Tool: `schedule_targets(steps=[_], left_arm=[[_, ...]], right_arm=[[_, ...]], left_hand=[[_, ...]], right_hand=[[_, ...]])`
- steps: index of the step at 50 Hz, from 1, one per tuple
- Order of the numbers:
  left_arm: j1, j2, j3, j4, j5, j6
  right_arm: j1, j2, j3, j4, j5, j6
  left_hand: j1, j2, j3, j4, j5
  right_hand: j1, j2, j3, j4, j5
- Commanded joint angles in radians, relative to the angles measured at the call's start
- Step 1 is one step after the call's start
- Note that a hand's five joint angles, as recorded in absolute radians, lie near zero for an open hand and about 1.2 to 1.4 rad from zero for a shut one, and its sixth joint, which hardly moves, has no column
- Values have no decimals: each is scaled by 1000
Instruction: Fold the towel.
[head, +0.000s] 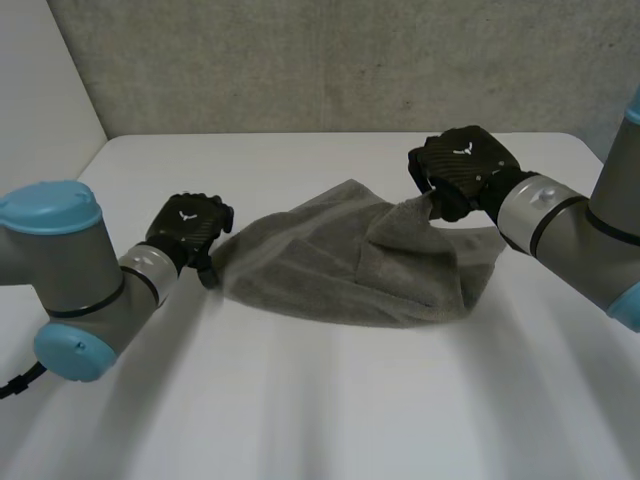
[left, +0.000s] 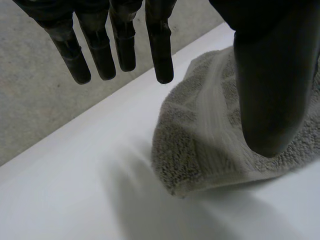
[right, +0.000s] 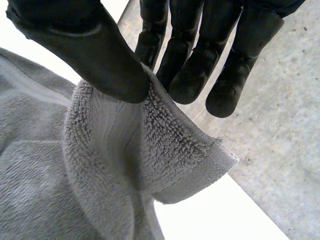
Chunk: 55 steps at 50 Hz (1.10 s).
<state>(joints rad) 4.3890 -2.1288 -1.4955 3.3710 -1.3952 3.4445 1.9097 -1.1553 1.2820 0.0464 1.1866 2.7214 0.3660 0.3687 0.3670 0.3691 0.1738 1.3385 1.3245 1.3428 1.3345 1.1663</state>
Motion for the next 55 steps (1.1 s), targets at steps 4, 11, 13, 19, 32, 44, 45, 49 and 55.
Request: schedule_targets(steps=[4,11,13,19,32,44,45,49,55], left_arm=[[-5,-74,20,-5,1,96],[-6,-111,29,1,1,163],[-6,-120,38,1,-2,165],[-6,-154,81,1,-5,165],[-28,-181,126,-2,-2,162],[-57,-97,77,-15,-10,166],[-51,-59,45,-16,-10,166],[-37,35,-42,-21,-7,166],[-26,296,-285,-51,1,168]], right_arm=[[-4,-3,42,-19,2,-2],[-26,0,51,-33,1,-6],[-26,2,54,-34,2,-6],[-28,3,76,-56,1,-6],[-38,6,122,-97,-1,-9],[-63,-3,128,-91,-2,-8],[-67,-4,126,-88,-1,-6],[-77,-10,123,-72,-1,-8],[-93,-70,106,52,-2,-29]], left_hand=[[59,56,58,56,77],[79,77,78,76,97],[79,77,78,76,97],[129,126,128,126,147],[628,625,627,625,645],[1030,1028,1029,1027,1048],[1030,1028,1029,1027,1048],[1030,1028,1029,1027,1048],[1030,1028,1029,1027,1048]], right_hand=[[58,72,54,62,55],[58,72,54,62,55],[58,72,54,62,55],[58,72,54,62,55],[58,72,54,62,55],[58,72,54,62,55],[58,72,54,62,55],[58,72,54,62,55],[58,72,54,62,55]])
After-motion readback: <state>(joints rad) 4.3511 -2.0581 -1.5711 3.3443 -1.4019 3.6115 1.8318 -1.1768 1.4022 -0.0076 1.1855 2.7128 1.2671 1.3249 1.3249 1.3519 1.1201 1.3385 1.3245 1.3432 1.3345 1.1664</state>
